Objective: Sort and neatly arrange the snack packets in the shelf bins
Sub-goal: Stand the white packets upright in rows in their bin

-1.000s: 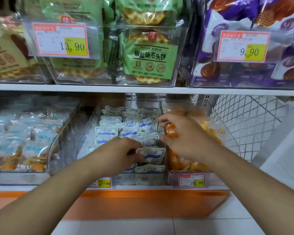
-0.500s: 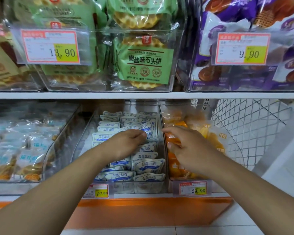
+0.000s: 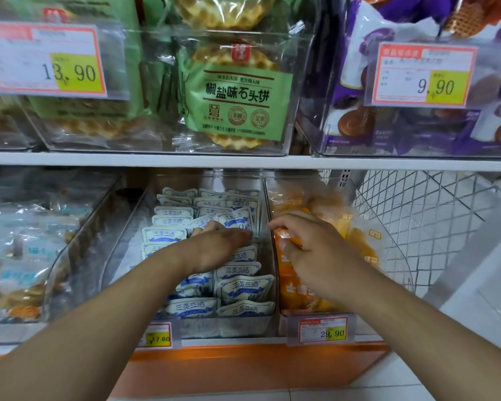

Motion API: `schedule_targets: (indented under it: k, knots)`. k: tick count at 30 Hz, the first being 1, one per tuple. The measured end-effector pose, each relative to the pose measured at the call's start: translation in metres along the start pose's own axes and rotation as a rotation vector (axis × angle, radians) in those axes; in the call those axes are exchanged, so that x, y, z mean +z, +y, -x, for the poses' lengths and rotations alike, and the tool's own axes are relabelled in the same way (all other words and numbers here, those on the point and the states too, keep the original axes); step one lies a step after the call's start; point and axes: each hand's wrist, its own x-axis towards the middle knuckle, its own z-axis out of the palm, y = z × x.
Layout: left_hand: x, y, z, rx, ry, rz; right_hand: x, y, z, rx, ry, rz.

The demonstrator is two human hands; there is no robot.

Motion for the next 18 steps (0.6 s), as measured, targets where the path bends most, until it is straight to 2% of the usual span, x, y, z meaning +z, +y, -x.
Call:
schedule_targets:
  k: [6, 9, 13, 16, 18]
  knots:
    - [0.000, 0.003, -0.009, -0.052, 0.041, 0.079, 0.003, 0.003, 0.001, -0.001, 0.021, -0.023]
    - [0.000, 0.005, -0.006, -0.020, 0.010, 0.080, 0.004, 0.004, -0.001, -0.008, 0.021, -0.028]
    - [-0.005, 0.003, 0.003, 0.102, 0.062, 0.128, 0.005, 0.005, -0.002, -0.022, 0.033, -0.026]
    - [-0.014, 0.008, 0.021, 0.162, -0.048, 0.158, 0.005, 0.004, -0.003, -0.030, 0.042, -0.002]
    - [-0.022, 0.014, 0.034, 0.244, -0.143, 0.047, 0.004, 0.003, -0.002, -0.034, 0.037, 0.010]
